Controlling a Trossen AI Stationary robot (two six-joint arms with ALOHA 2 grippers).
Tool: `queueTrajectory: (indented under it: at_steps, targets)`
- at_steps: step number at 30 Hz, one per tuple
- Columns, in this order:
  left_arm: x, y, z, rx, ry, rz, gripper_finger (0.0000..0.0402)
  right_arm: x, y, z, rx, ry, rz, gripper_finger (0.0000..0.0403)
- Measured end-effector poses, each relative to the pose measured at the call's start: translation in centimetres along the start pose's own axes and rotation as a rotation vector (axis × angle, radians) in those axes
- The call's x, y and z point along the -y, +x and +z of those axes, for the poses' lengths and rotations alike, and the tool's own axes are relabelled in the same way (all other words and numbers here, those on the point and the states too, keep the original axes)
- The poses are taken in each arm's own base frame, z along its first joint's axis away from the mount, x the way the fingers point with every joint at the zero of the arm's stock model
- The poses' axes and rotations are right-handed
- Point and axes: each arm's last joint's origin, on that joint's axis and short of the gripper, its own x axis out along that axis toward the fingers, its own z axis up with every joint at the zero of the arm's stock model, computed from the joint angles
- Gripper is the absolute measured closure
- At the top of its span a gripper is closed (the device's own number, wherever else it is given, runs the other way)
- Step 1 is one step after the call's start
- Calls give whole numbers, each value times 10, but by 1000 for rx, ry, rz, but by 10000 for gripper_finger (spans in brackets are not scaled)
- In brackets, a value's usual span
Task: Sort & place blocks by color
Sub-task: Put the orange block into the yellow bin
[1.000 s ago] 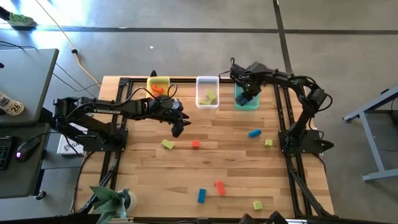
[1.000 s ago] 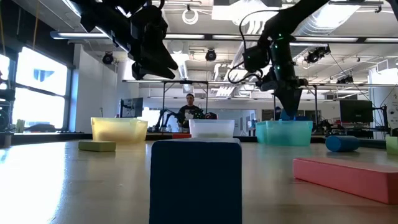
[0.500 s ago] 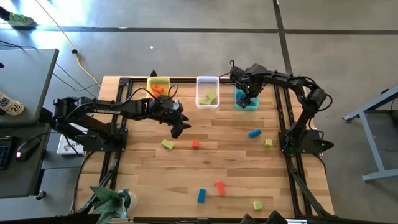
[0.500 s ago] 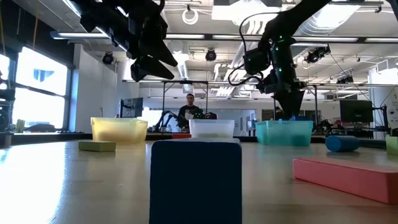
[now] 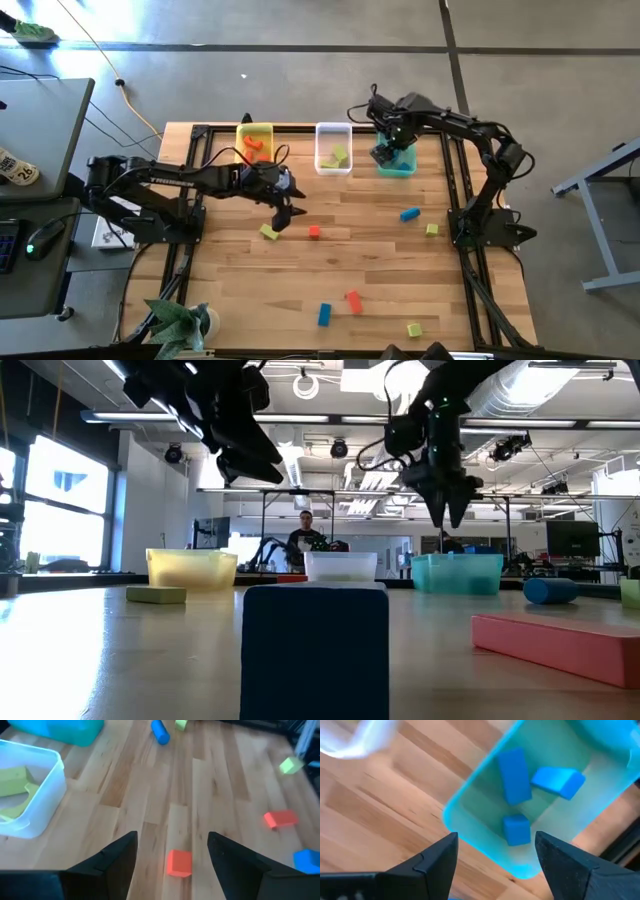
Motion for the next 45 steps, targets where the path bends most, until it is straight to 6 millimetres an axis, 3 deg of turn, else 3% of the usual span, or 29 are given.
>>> queueTrajectory:
  at_steps: [11,33,45]
  targets:
    - [9,34,-18,-103,66,14,172,-21,-25,7,114,84,47,151]
    - [25,85,-48,-178,116,6,172,-51,-27,-2,172,128,-3,151]
    - [27,109,-69,-232,128,1,172,-57,-28,-3,187,153,5,151]
